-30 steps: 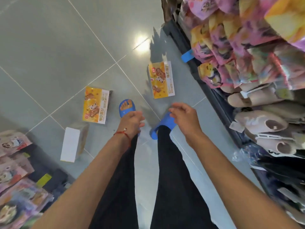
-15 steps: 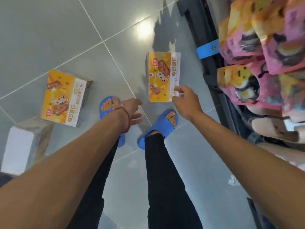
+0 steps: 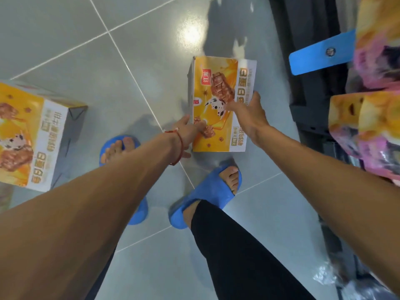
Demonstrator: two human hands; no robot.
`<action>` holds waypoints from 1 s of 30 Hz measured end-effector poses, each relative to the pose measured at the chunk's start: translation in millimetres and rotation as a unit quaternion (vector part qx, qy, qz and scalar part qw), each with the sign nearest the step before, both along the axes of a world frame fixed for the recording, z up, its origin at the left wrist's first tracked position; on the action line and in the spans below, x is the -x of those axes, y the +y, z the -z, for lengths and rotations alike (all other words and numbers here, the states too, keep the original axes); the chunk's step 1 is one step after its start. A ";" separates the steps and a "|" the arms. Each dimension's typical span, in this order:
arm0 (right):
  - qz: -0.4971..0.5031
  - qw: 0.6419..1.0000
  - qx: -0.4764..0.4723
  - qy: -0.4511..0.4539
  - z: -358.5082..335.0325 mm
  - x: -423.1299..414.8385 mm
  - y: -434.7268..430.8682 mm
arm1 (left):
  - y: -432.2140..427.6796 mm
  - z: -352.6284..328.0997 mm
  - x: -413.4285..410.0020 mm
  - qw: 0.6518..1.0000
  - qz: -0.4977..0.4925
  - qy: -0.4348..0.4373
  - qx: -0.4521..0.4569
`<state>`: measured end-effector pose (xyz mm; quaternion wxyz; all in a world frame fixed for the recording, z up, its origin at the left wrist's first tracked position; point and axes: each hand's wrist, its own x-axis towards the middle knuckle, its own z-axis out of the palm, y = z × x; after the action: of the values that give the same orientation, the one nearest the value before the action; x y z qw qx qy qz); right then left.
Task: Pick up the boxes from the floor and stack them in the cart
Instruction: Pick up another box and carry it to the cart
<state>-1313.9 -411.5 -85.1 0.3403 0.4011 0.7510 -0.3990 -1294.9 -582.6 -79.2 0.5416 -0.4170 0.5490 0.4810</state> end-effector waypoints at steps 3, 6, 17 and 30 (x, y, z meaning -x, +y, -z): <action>0.019 1.000 0.013 0.013 2.3 -7.1 -0.4 | 10.1 3.5 -2.0 0.996 -0.004 0.083 0.035; 0.056 0.998 0.031 0.010 -3.2 -19.6 -9.1 | 9.3 1.6 -7.8 0.988 0.002 0.138 0.071; 0.290 0.950 0.105 -0.050 -9.3 -65.2 -85.8 | -47.0 0.1 30.9 0.924 0.251 0.271 0.100; -0.116 0.986 -0.116 0.036 -21.9 -28.1 -25.0 | -67.6 10.3 6.1 0.969 0.014 0.130 0.208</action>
<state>-1285.8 -436.5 -63.2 0.3077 0.3337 0.8455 -0.2812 -1301.0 -650.2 -89.5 0.3736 -0.4463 0.7087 0.3986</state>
